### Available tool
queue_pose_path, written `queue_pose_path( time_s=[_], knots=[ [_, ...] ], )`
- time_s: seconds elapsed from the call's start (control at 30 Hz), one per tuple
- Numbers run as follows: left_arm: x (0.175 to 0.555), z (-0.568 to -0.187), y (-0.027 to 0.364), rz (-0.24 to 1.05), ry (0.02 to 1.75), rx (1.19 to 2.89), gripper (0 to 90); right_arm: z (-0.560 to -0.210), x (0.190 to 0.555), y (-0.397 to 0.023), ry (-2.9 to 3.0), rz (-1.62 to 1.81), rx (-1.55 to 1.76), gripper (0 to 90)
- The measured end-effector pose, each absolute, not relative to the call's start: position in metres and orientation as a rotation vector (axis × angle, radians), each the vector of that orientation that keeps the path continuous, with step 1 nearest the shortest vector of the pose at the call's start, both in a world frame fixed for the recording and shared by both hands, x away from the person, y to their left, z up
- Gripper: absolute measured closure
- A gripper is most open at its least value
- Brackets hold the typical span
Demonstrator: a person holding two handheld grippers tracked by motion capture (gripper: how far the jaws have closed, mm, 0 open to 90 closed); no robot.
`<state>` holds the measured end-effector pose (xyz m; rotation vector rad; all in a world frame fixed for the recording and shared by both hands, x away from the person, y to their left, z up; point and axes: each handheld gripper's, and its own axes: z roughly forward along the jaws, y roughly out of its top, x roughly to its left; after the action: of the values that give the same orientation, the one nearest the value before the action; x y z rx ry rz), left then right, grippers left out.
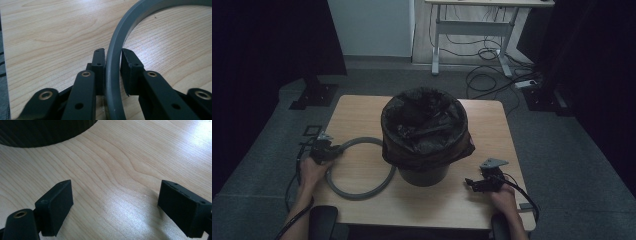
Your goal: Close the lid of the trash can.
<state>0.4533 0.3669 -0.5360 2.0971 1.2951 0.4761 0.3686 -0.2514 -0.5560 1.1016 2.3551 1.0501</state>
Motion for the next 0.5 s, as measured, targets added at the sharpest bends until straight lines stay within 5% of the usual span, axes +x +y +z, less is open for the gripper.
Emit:
queue_pose_path(
  time_s=[0.5],
  knots=[
    [0.4564, -0.5330, 0.3697, 0.433, 1.339, 2.088, 78.0, -0.5560, 0.3686, -0.2514, 2.355, 1.050, 1.102, 11.8]
  ],
)
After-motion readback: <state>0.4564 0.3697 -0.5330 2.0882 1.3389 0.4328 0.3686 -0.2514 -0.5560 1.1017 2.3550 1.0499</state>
